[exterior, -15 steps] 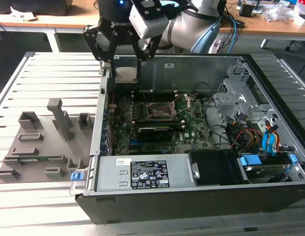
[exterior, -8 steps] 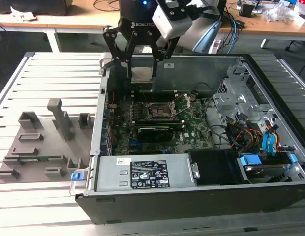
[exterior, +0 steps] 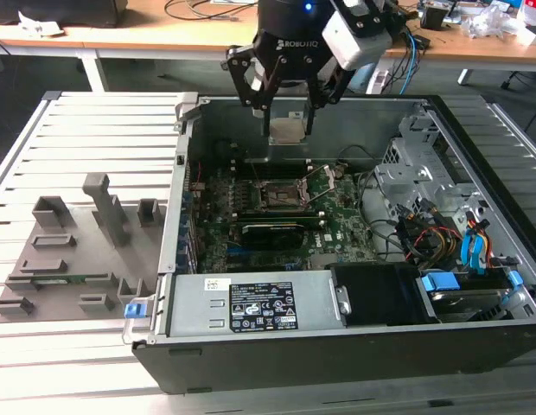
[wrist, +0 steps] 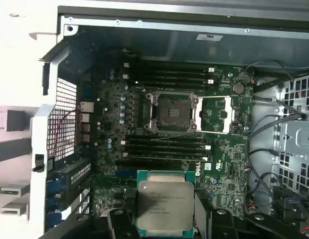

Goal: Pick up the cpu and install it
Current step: 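Pick up the cpu and move it towards the insertion slot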

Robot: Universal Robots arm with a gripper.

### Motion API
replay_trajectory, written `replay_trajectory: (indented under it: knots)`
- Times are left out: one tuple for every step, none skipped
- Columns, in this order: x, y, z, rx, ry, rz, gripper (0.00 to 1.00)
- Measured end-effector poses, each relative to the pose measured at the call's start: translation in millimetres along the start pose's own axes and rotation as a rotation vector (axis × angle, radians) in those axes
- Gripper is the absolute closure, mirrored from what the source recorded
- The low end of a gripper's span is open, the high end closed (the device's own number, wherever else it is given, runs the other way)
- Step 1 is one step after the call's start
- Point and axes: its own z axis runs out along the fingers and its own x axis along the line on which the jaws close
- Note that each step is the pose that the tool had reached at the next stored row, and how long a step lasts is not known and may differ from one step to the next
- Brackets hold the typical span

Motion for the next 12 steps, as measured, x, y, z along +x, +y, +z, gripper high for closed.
replay_trajectory:
  knots:
    - [-4.3, -0.2, 0.0, 0.0000, 0.0000, 0.000, 0.45]
    - [-8.6, -0.4, 0.1, -0.0001, 0.0000, 0.000, 0.45]
    - [-12.7, -0.6, 0.1, 0.0000, 0.0000, 0.000, 0.45]
    - [-17.4, -0.8, 0.1, 0.0000, 0.0000, 0.000, 0.45]
    - [-21.1, -1.0, 0.2, 0.0000, 0.0000, 0.000, 0.45]
    - [-23.8, -1.1, 0.2, 0.0000, 0.0000, 0.000, 0.45]
    - [-28.5, -1.4, 0.2, 0.0000, 0.0000, 0.000, 0.45]
    - [-31.9, -1.5, 0.3, 0.0000, 0.0000, 0.000, 0.45]
    - [-37.0, -1.7, 0.3, -0.0001, 0.0000, 0.000, 0.45]
    - [-41.8, -2.0, 0.3, -0.0001, 0.0000, 0.000, 0.45]
    - [-45.8, -2.2, 0.4, -0.0001, 0.0000, 0.000, 0.45]
    - [-52.7, -2.4, 0.4, -0.0001, 0.0001, 0.000, 0.45]
